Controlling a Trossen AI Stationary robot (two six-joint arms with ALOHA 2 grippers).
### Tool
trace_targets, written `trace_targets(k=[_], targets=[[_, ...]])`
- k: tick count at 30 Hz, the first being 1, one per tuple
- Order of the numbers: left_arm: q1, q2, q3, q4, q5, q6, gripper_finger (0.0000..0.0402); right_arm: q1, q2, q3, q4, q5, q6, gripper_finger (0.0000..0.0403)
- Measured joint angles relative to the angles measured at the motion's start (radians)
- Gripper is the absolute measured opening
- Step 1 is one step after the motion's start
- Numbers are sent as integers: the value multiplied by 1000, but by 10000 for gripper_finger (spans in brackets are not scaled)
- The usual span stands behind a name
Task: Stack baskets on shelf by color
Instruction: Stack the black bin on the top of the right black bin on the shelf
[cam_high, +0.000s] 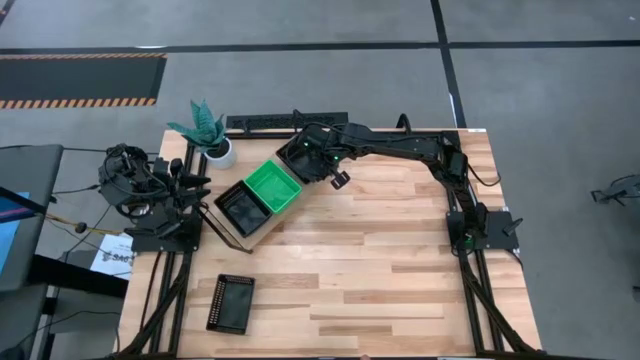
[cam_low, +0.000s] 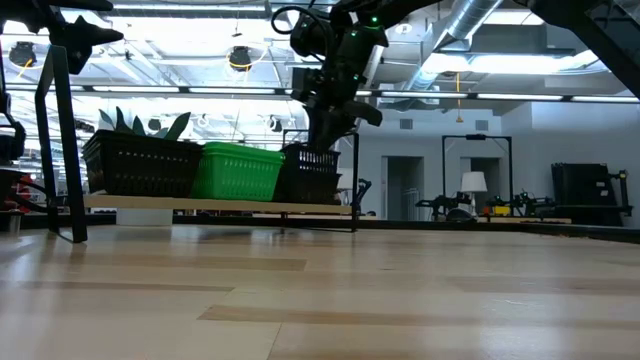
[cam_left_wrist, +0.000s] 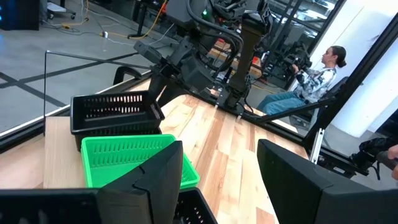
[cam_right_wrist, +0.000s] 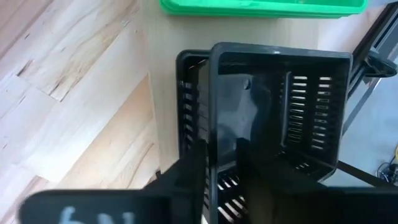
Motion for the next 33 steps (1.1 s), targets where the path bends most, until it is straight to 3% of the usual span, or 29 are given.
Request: trace_targets(k=[5, 10, 15, 21, 33], targets=[[0, 0, 0, 0, 0, 0, 198, 0, 0, 0, 38, 0, 0, 159], [0, 0, 0, 0, 0, 0, 198, 23, -9, 21, 80, 3, 37, 179], [0, 0, 0, 0, 3, 0, 198, 50, -13, 106, -6, 25, 154, 174], [0, 0, 0, 0, 3, 0, 198, 58, -13, 89, -13, 80, 374, 155], [0, 0, 0, 0, 9, -17, 198, 55, -1, 0, 3, 81, 393, 120]])
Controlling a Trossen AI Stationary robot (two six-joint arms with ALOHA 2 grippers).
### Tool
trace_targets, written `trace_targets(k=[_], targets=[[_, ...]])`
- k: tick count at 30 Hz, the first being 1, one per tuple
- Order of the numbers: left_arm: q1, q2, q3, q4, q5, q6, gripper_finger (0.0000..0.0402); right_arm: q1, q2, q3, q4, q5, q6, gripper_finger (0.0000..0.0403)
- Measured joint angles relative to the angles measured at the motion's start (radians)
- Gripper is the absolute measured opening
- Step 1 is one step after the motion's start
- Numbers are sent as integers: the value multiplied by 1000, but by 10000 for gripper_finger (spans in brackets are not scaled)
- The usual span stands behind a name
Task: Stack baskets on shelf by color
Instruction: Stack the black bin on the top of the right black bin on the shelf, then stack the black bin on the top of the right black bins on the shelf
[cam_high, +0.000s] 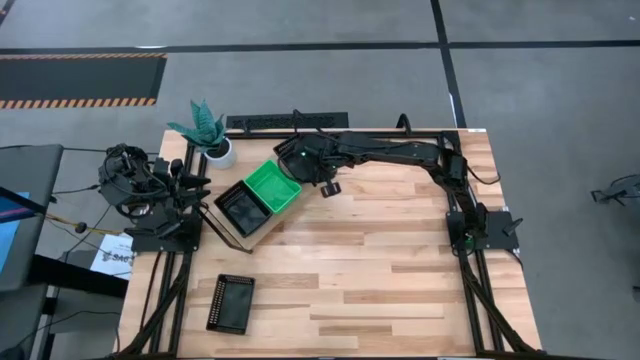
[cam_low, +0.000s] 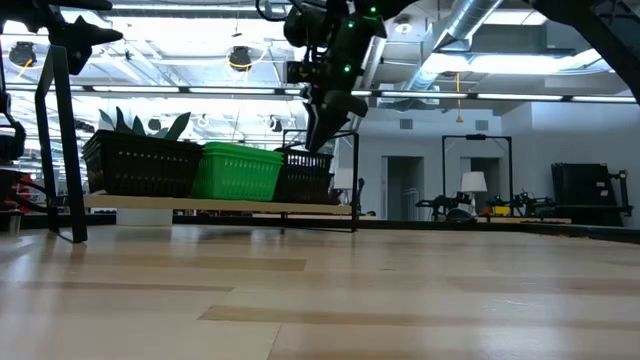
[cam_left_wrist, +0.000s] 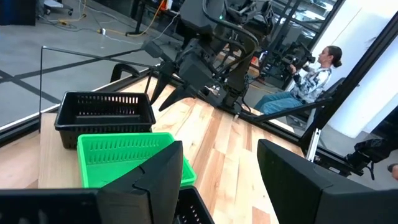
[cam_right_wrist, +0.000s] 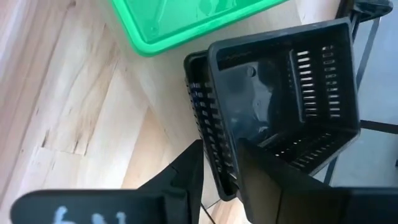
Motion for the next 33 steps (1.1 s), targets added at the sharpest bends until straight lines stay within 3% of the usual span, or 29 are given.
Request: trace_targets(k=[9, 19, 33], targets=[[0, 0, 0, 0, 0, -2, 198, 7, -2, 0, 11, 0, 31, 119], [0, 0, 0, 0, 0, -6, 198, 29, -9, 46, 60, 19, 187, 118], [0, 0, 0, 2, 26, -44, 198, 17, 2, -71, 98, 29, 215, 118]])
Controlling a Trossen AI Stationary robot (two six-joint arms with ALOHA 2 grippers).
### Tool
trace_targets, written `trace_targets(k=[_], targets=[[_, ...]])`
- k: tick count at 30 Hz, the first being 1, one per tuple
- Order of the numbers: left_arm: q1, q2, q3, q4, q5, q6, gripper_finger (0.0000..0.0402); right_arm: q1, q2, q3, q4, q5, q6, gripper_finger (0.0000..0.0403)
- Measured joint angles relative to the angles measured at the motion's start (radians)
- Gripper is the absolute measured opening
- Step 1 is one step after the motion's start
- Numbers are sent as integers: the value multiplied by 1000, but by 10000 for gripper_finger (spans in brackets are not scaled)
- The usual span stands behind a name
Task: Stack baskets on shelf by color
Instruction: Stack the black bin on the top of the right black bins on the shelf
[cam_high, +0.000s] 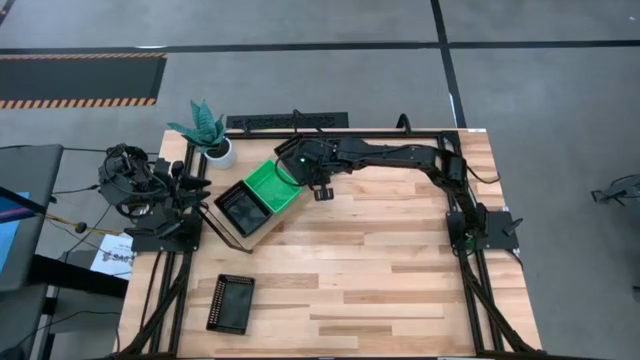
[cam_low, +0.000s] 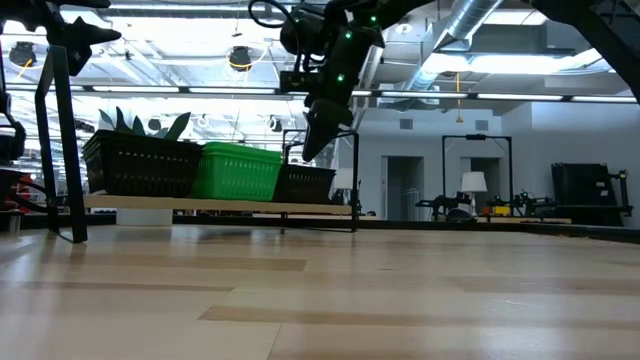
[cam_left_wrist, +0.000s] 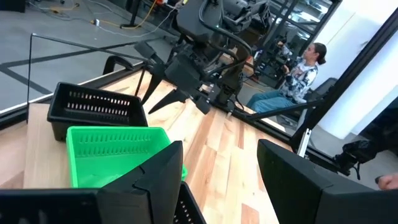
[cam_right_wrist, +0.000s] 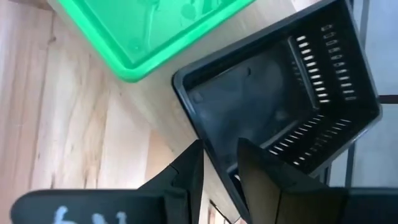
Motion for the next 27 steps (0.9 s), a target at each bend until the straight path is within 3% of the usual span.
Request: trace_targets(k=[10, 17, 27], targets=[[0, 0, 0, 1, 0, 0, 198, 54, -23, 36, -3, 23, 62, 118], [0, 0, 0, 2, 10, -1, 198, 211, -25, 128, -17, 18, 213, 118], [0, 0, 0, 0, 10, -4, 198, 471, 1, 136, 368, -33, 227, 119]])
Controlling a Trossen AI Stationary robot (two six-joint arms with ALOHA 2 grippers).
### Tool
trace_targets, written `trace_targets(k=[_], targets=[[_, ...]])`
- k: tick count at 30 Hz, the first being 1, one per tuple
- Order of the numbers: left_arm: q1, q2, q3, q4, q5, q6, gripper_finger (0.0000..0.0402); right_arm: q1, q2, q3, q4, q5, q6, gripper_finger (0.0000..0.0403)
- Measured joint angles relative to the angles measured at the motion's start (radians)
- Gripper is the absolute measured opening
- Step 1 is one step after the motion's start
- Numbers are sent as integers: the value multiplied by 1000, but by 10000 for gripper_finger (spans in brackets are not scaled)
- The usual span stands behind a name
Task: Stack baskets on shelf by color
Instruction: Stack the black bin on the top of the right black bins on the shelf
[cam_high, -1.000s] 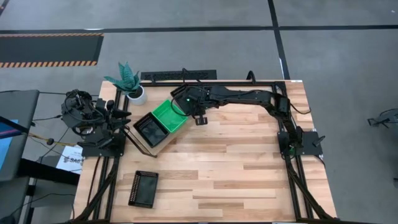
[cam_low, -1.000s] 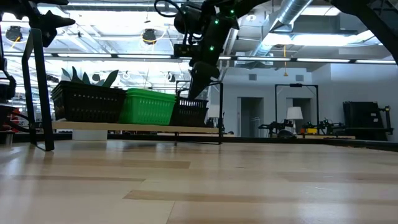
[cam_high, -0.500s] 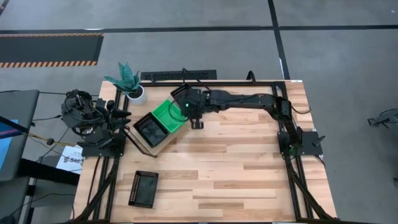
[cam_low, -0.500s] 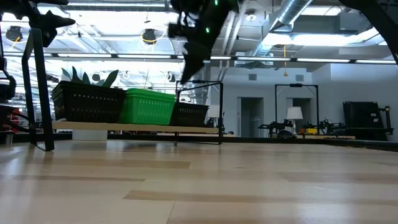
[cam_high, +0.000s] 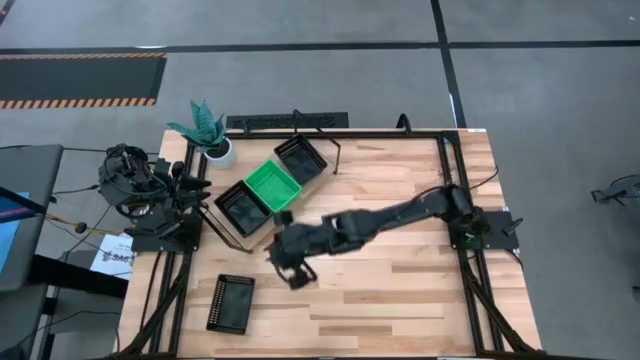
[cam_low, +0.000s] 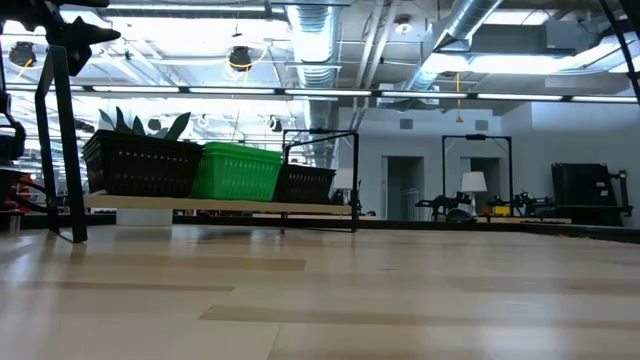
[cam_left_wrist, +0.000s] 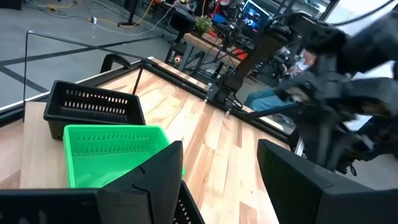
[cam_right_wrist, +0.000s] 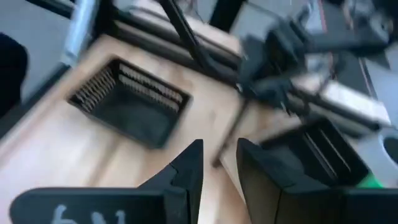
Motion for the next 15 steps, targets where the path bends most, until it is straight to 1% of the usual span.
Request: trace_targets(k=[3, 5, 6, 7, 8, 10, 12, 15], targets=[[0, 0, 0, 0, 0, 0, 198, 41, 45, 6, 151, 3, -49, 127], [0, 0, 0, 3, 0, -2, 198, 65, 73, -2, 189, 12, -79, 139], [0, 0, 0, 3, 0, -6, 198, 74, 113, 4, 307, 10, -82, 147], [0, 0, 0, 2, 0, -8, 198, 80, 140, 4, 390, 12, -84, 155], [0, 0, 0, 3, 0, -8, 198, 83, 162, 1, 420, 11, -83, 164], [0, 0, 0, 3, 0, -19, 198, 93, 237, 32, 575, 3, -70, 182], [0, 0, 0, 5, -3, -43, 198, 94, 311, 89, 626, 5, -58, 199], [0, 0, 0, 6, -1, -64, 198, 99, 415, 200, 601, 7, -23, 216]])
